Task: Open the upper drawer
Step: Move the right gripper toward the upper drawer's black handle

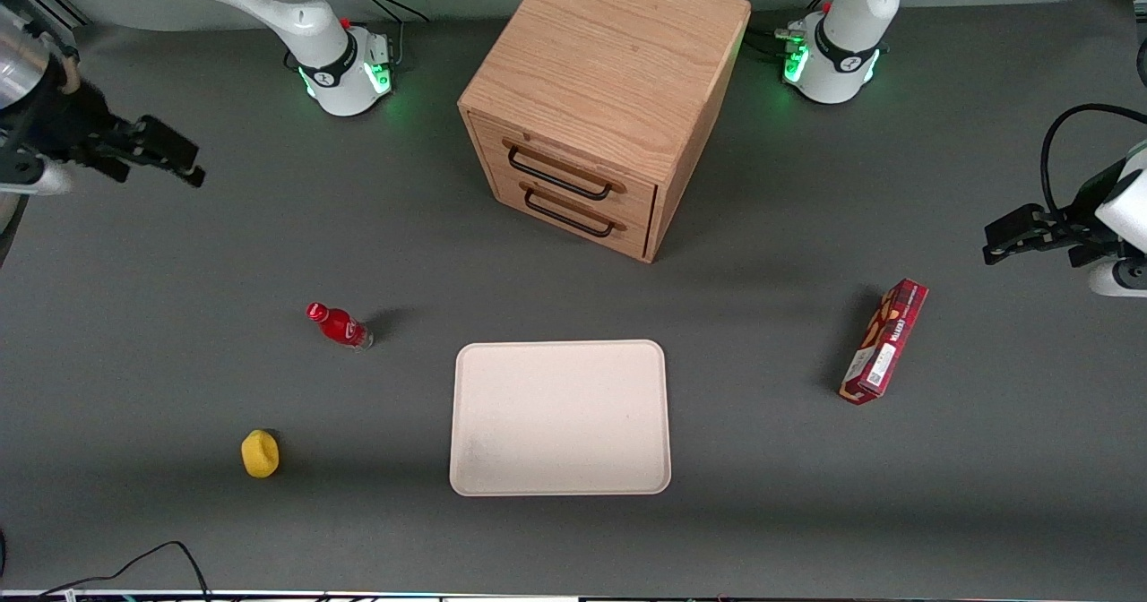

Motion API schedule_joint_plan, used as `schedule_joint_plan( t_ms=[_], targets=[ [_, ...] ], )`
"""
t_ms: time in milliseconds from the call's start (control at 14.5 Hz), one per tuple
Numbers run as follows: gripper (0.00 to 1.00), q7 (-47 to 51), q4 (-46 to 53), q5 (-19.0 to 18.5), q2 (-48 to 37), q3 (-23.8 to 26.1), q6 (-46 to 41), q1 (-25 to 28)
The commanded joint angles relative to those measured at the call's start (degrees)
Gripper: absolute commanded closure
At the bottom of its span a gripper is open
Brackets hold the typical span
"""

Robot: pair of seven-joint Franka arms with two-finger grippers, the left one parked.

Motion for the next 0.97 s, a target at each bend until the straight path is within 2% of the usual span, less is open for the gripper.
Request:
schedule_joint_plan(
  t_ms=[0, 207, 276, 483, 621, 690, 897],
  targets=[
    [0.0, 0.84, 3.57, 3.16, 2.39, 9.56, -2.19, 0.85],
    [0.0, 0.23, 5.5, 4.13, 7.21, 18.46, -0.97, 0.77],
    [0.0, -3.17, 5.68, 5.01, 8.71, 21.0, 0.52, 0.68],
    [0.0, -21.94, 5.15, 6.24, 11.7, 22.61, 5.1, 0.85],
    [0.0, -33.13, 5.07, 11.66, 16.0, 22.7, 6.15, 0.77],
    [0.0, -37.35, 4.63, 13.61, 17.76, 22.87, 7.64, 0.85],
    [0.0, -41.97, 4.1, 14.16, 24.17, 26.47, 12.29, 1.12]
  ],
)
